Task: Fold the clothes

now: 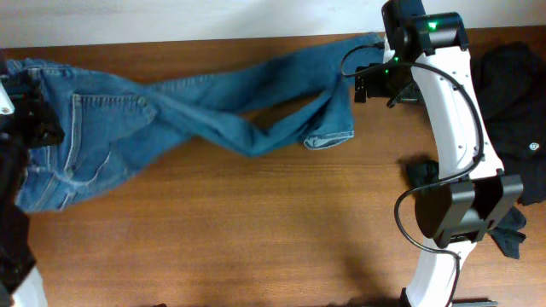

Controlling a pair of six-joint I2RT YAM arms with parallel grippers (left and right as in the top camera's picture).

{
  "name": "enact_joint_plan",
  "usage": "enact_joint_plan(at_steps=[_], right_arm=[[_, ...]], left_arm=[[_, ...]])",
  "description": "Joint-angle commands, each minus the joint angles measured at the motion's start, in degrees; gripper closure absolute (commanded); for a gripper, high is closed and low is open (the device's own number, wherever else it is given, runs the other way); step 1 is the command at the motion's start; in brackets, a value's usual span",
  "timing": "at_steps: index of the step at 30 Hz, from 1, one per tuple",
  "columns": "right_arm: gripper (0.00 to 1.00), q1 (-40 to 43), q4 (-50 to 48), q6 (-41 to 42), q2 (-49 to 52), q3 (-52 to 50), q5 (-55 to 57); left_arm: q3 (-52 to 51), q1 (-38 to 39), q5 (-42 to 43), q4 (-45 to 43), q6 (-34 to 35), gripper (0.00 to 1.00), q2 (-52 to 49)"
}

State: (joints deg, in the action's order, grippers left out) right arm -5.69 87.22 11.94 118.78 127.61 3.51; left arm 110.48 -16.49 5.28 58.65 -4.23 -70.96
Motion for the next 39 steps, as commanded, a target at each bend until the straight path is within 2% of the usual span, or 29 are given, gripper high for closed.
enact_joint_plan(at_steps=[1, 7, 11, 18, 21, 23, 25, 27, 28, 31, 36, 39], right_arm=[[0.01, 0.15, 0.24, 0.04, -1.36, -0.15, -0.37], [0.01, 0.09, -1.38, -3.61, -0.52, -5.27, -4.17], [0.01, 0.09, -7.23, -4.33, 0.61, -11.47, -8.26], [0.01, -0.02, -21.73, -8.74, 0.96, -24.24, -18.08], [0.0, -0.02, -31.17, -8.76, 0.96, -30.27, -22.69], [0.07, -0.02, -36.06, -8.76, 0.96, -33.07, -25.2], [0.21, -0.02, -39.12, -8.79, 0.96, -35.15, -27.26], [0.53, -0.02, -39.82, -10.47, 0.96, -35.74, -29.64], [0.73, 0.0, -39.65, -11.82, 0.94, -35.71, -29.88], [0.94, 1.33, -36.04, -13.2, -1.07, -33.94, -26.77], [0.96, 6.64, -26.18, -12.96, -7.37, -25.57, -6.86], [0.96, 10.82, -22.49, -13.0, -10.97, -19.8, 1.16]], left_arm=[[1.38, -0.2, -3.65, -1.55, -2.12, 1.0, -1.05], [1.42, -0.2, -6.16, -3.13, -1.84, 1.0, -1.44], [1.49, -0.2, -6.19, -2.86, -1.86, 1.0, -1.46], [1.49, -0.2, -6.19, -2.62, -1.86, 1.0, -1.55], [1.49, -0.2, -6.19, -2.6, -1.86, 1.0, -1.7], [1.49, -0.2, -6.16, -2.47, -1.84, 1.0, -1.84], [1.49, -0.2, -6.19, -2.4, -1.86, 1.0, -1.86], [1.49, -0.2, -6.25, -2.4, -1.88, 1.0, -1.84], [1.49, -0.2, -6.49, -2.43, -1.86, 1.0, -1.84], [1.49, -0.2, -8.09, -2.4, -1.88, 1.0, -1.84], [1.49, -0.2, -9.64, -2.45, -1.86, 1.0, -1.84], [1.49, -0.2, -9.64, -2.47, -1.84, 1.0, -1.84]])
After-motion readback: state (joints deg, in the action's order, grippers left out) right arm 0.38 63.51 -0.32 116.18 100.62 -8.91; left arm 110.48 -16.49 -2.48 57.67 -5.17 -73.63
